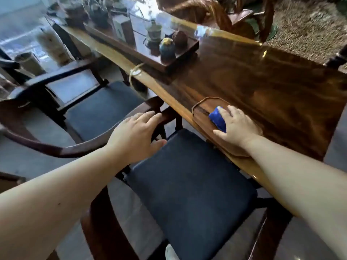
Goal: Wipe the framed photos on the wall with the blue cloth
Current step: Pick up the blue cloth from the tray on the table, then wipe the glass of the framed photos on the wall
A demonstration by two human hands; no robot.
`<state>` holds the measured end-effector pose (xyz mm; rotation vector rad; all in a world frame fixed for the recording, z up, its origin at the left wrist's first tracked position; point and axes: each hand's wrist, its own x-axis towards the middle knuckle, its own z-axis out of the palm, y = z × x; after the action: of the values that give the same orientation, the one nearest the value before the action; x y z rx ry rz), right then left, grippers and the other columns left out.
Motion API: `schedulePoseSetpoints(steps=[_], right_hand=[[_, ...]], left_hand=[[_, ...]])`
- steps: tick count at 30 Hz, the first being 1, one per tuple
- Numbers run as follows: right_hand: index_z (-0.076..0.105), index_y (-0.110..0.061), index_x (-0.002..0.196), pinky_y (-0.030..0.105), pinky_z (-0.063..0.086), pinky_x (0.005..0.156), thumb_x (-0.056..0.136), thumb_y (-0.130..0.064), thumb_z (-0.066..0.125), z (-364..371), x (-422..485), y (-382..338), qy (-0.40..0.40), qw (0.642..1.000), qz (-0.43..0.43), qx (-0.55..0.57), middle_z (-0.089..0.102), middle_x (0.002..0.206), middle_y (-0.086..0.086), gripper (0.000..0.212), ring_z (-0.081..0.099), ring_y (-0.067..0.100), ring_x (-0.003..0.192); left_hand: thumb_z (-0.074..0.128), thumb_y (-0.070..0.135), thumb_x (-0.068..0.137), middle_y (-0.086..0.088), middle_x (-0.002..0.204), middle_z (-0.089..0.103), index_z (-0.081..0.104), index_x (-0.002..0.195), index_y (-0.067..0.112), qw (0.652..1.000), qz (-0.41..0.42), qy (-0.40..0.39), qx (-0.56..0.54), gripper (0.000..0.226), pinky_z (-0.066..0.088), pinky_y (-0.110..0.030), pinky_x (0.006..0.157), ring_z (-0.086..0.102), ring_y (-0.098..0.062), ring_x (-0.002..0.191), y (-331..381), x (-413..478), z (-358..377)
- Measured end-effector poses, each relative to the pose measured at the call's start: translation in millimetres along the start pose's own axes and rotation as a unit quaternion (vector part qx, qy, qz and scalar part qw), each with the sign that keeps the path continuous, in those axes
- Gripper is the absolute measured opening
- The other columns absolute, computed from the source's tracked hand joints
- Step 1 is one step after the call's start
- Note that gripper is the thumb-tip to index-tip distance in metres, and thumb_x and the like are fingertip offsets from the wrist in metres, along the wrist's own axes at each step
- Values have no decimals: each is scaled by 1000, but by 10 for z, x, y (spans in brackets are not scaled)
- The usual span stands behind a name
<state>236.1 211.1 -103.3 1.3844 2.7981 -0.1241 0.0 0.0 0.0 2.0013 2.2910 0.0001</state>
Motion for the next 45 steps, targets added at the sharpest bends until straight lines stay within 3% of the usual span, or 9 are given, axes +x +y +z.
schedulePoseSetpoints(steps=[4,6,10,15,20,23,29,38,45], right_hand=[[9,-28,148,47,24,110,78,-67,51,212,232,78,-43,997,57,20,21,153,17,91,21,34,138],[6,-28,148,47,26,108,79,-68,51,354,278,96,-80,993,79,39,22,152,16,92,26,35,136],[21,-22,144,47,42,91,83,-61,52,438,263,92,-40,995,86,7,48,127,15,79,47,34,112],[40,-23,133,41,43,70,86,-34,56,429,104,-150,-28,996,69,38,51,108,15,52,55,37,95],[47,-29,126,39,50,70,78,-30,58,129,-9,-617,-27,994,-12,110,58,104,6,50,60,32,91],[47,-30,129,41,51,76,75,-30,63,-169,-27,-1187,14,980,-114,165,61,110,4,56,60,28,97],[47,-28,129,43,53,70,75,-31,64,-836,-48,-2448,82,928,-293,216,63,108,3,56,63,29,92],[44,-28,130,40,50,60,78,-29,64,-1817,-401,-4120,137,845,-471,210,61,108,3,56,63,31,86],[43,-27,134,37,47,62,78,-29,65,-2522,-1114,-5291,167,781,-556,231,59,115,2,60,61,31,92]], left_hand=[[50,61,85,-4,153,36,30,147,17,1000,2,-4,9,78,27,-37,111,33,-25,138,-52,95,279],[50,61,84,-3,153,37,30,146,17,1000,-2,-10,4,78,29,-38,111,33,-24,138,-77,84,415],[53,58,84,-7,149,41,35,144,15,1000,-10,-23,8,76,33,-41,108,38,-27,136,-170,-24,555],[55,58,82,-12,137,56,48,136,11,997,23,-26,67,72,46,-45,100,51,-30,125,-311,-280,520],[49,60,83,-9,141,52,45,139,15,994,5,-29,105,72,42,-45,104,48,-28,128,-504,-589,287],[45,60,85,-8,146,47,38,144,17,991,-32,-17,128,73,37,-42,107,43,-27,133,-711,-903,1],[51,58,81,-13,128,61,51,132,9,979,-117,22,167,71,51,-43,93,58,-30,116,-1087,-1598,-629],[35,60,84,-13,136,56,45,138,11,933,-259,91,232,74,47,-48,99,53,-29,123,-1435,-3058,-1573],[41,59,83,-14,130,61,50,133,10,880,-347,150,286,71,49,-46,97,57,-29,118,-1333,-4403,-2354]])
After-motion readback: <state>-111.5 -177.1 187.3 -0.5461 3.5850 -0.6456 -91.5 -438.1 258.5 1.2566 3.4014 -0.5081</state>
